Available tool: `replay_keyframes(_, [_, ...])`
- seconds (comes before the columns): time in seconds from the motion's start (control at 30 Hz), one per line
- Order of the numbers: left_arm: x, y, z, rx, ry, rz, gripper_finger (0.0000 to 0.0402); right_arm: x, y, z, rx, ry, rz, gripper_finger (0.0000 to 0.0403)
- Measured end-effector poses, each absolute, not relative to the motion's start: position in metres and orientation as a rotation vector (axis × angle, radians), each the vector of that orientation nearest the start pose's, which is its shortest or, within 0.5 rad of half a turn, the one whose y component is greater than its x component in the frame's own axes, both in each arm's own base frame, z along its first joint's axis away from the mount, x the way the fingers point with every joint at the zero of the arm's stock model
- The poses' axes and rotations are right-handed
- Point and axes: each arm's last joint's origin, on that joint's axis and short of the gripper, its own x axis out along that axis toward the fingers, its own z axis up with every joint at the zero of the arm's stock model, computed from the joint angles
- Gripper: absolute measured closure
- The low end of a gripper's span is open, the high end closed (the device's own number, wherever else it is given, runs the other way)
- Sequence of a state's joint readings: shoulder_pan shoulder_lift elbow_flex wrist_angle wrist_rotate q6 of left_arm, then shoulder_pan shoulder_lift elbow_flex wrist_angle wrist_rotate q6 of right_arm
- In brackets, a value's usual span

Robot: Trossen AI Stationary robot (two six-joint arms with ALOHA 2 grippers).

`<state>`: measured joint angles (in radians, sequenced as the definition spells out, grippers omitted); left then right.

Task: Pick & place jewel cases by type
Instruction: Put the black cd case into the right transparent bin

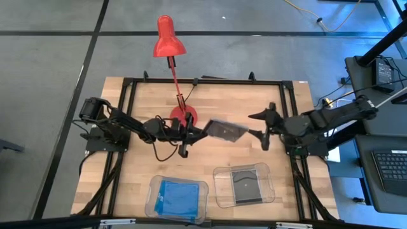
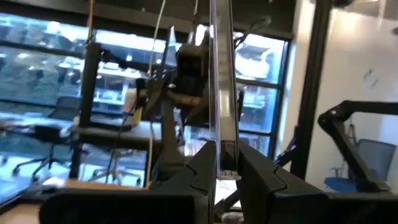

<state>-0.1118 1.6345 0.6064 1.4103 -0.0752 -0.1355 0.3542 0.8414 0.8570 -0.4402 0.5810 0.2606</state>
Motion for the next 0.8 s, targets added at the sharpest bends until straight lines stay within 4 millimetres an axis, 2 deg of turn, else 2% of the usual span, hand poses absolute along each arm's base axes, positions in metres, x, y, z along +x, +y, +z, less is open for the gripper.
replay_keyframes(0.13, [0.301,-0.036,0.226,-0.144,-0.398,-0.089,0.0362,0.181,0.053,0.318,0.081,0.387,-0.219,0.0089])
replay_keyframes(0.33, [0.300,-0.042,0.227,-0.069,-0.410,-0.100,0.0360,0.199,0.065,0.313,0.090,0.369,-0.169,0.0080])
replay_keyframes(0.5, [0.299,-0.045,0.229,-0.047,-0.420,-0.123,0.0364,0.202,0.070,0.312,0.089,0.383,-0.041,0.0079])
replay_keyframes(0.8, [0.299,-0.045,0.229,-0.033,-0.421,-0.116,0.0364,0.200,0.076,0.312,0.029,0.398,0.071,0.0079])
